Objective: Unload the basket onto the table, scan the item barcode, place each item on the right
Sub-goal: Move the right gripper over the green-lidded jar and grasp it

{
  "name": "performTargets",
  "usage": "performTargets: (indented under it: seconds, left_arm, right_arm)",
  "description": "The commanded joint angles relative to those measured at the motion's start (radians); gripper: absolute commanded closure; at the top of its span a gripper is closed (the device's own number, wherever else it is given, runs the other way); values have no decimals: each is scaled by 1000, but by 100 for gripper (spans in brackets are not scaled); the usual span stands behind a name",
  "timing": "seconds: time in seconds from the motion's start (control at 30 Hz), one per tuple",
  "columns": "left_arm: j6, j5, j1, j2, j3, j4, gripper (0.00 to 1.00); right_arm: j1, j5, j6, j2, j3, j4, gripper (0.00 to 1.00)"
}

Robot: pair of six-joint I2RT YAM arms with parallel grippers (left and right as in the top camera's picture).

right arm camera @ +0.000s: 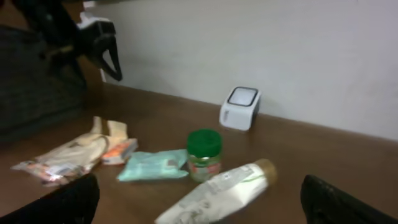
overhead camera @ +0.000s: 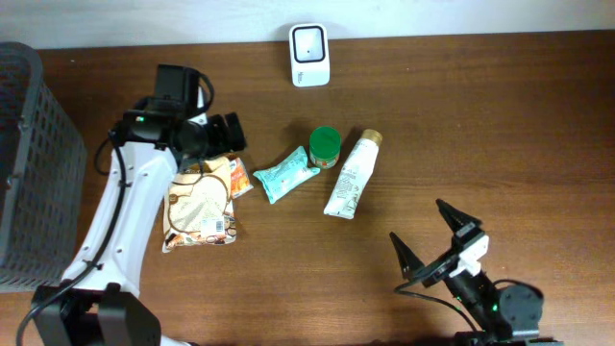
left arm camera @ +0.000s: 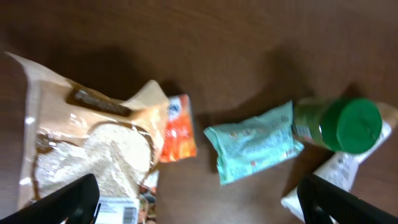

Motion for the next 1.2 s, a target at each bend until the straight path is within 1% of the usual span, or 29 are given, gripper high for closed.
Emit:
performTargets:
  seconds: [0.0, 0.13, 0.2, 0.3, 0.33, 0.37, 0.43, 0.5, 0.57, 0.67, 0.73, 0.8, 0.9, 0.97, 1.0, 1.07, 1.13, 1.17]
  left_arm:
    - [16, -23, 52, -4, 15, 8, 1]
    - [16, -23, 66, -4, 15, 7, 1]
    - [15, -21, 66, -4, 15, 8, 1]
    - [12, -22, 65, -4, 15, 10, 1]
    - [12, -22, 65, -4, 15, 10, 1]
    - [12, -22, 66, -4, 15, 10, 1]
    - [12, -22, 66, -4, 15, 10, 1]
    - [12, -22, 66, -4, 15, 10, 1]
    - [12, -22, 66, -4, 15, 10, 1]
    - [12, -22, 66, -4, 15, 10, 1]
    - [12, -22, 66, -4, 15, 10, 1]
    - [12, -22, 66, -4, 15, 10, 1]
    - [13, -24, 66, -4, 15, 10, 1]
    - [13, -68, 66, -4, 15, 13, 1]
    - [13, -93, 66, -4, 15, 12, 1]
    - [13, -132, 68, -4, 15, 15, 1]
    - [14, -152, 75, -4, 15, 16, 1]
    - [43, -158, 82, -4, 15, 9, 1]
  right_arm:
    - [3, -43, 50, 163, 199, -63, 2]
    - [3, -106, 25, 457, 473, -218, 2]
    - [4, -118, 24, 650, 677, -382, 2]
    - [4, -117, 7, 882, 934, -592, 2]
    - [8, -117, -21, 971, 1037, -673, 2]
    - [28, -113, -87, 1094, 1177, -779, 2]
    - [72, -53, -136, 1251, 1363, -918, 2]
    - [115, 40, -135, 1363, 1492, -1011, 2]
    - [176, 159, -136, 1521, 1674, -1146, 2]
    - [235, 232, -179, 1678, 1836, -1225, 2]
    - [255, 228, -183, 1747, 1871, -1194, 2]
    - [266, 224, -182, 1791, 1870, -1124, 2]
    - [273, 210, -183, 1850, 1870, -1096, 2]
    - [274, 222, -196, 1875, 1870, -1094, 2]
    - [278, 225, -225, 1887, 1870, -1095, 2]
    - [290, 259, -243, 1904, 1870, -1094, 2]
    - [316, 341, -244, 1920, 1870, -1091, 2]
    - [330, 382, -244, 1924, 1870, -1088, 2]
